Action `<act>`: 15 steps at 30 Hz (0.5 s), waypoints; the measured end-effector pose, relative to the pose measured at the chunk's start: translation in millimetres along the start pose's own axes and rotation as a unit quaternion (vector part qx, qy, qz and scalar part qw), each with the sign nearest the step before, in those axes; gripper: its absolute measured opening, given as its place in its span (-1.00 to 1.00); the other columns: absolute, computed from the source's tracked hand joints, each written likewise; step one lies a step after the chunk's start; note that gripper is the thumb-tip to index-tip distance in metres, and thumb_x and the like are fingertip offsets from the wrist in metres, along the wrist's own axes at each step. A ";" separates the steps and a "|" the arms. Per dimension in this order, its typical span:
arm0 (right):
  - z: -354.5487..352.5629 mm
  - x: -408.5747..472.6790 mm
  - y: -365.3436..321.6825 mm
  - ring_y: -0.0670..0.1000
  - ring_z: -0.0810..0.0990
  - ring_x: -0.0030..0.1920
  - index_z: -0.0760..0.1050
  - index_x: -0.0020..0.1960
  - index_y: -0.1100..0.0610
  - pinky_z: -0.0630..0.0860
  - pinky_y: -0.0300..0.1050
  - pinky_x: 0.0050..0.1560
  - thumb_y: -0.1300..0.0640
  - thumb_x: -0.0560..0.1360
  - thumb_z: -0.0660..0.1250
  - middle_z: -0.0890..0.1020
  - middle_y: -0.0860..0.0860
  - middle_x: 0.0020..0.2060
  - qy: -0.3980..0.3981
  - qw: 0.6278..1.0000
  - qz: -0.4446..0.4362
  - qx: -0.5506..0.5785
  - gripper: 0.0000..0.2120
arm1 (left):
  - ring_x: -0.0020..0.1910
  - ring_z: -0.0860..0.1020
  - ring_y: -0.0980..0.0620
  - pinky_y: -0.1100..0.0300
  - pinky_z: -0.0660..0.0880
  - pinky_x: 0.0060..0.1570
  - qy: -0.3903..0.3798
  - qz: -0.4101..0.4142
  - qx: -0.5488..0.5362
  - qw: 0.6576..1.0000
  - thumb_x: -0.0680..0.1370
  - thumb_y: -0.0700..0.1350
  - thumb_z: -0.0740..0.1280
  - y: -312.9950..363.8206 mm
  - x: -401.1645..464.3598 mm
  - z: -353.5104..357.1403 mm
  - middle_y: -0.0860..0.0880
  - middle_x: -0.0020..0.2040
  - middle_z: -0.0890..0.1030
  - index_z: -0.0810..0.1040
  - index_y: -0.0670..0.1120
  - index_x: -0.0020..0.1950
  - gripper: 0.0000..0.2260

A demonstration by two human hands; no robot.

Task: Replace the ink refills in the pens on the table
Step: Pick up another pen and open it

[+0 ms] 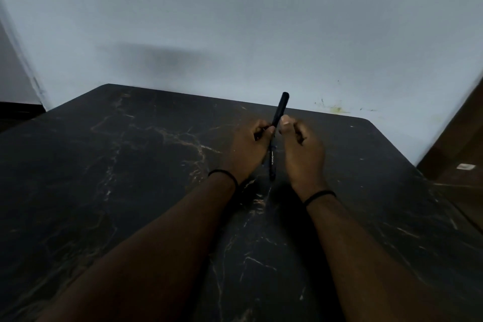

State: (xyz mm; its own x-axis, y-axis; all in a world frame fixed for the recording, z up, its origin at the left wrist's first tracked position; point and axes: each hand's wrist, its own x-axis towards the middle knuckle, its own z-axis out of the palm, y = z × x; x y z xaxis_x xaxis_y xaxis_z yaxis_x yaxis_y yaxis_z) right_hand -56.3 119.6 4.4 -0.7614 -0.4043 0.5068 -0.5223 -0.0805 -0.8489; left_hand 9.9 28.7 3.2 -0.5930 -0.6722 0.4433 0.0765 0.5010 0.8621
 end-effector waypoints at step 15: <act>2.3 -9.9 -1.2 -0.02 0.60 -0.14 0.45 0.06 0.03 0.54 -0.04 -0.14 0.04 0.58 0.35 0.63 -0.04 -0.14 -0.143 0.966 -0.092 -0.196 -0.88 | -0.44 0.48 0.04 0.14 0.41 -0.38 0.128 0.026 0.005 0.991 0.57 0.29 0.08 -7.0 7.0 -10.2 -0.13 -0.41 0.51 0.46 -0.16 -0.30 -0.44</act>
State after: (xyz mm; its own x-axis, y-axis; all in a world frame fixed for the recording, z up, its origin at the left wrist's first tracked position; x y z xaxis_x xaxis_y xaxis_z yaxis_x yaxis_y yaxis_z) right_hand -47.2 121.6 0.1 -0.5346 -0.6549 0.5341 -0.7865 0.1543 -0.5981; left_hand 13.4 14.9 2.8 -0.3656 -0.7607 0.5363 0.0937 0.5432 0.8343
